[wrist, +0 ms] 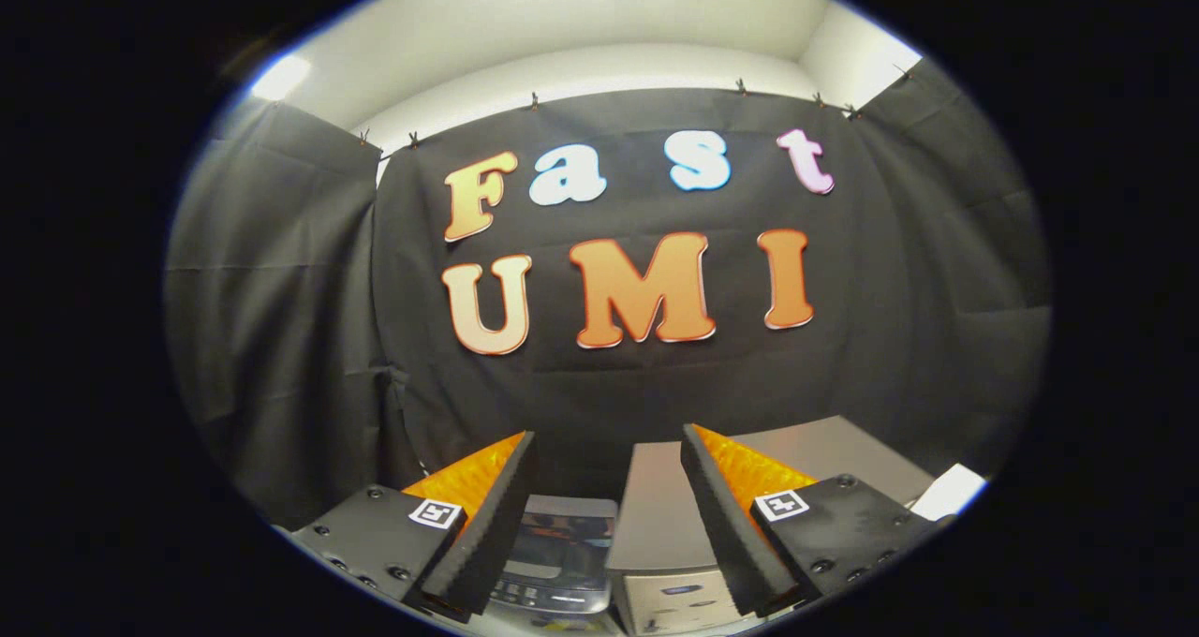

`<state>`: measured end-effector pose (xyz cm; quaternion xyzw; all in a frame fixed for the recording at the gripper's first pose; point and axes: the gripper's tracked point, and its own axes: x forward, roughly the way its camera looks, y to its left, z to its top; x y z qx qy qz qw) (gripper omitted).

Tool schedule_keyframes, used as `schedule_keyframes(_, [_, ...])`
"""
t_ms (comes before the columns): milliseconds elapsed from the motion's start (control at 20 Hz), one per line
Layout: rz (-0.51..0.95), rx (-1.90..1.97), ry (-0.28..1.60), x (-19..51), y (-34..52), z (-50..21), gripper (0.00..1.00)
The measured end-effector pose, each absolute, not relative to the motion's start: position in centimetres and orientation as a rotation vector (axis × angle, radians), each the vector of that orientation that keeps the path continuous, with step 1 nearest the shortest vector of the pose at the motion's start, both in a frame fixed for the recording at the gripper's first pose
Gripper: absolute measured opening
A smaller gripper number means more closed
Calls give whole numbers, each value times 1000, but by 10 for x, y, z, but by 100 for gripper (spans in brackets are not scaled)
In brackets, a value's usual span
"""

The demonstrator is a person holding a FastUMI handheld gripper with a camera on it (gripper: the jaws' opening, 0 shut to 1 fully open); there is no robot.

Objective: Put the clothes into the washing machine and then close the washing machine lid.

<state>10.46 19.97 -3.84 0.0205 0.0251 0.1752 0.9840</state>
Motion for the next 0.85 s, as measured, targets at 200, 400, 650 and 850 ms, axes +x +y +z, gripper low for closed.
schedule_keyframes(200, [313, -4, 14, 68, 132, -22, 98])
schedule_keyframes(400, [303, -7, -7, 33, 83, -16, 98])
schedule_keyframes(650, [267, 10, -29, 10, 53, -2, 98])
schedule_keyframes(850, [222, 38, -39, 13, 38, -1, 98])
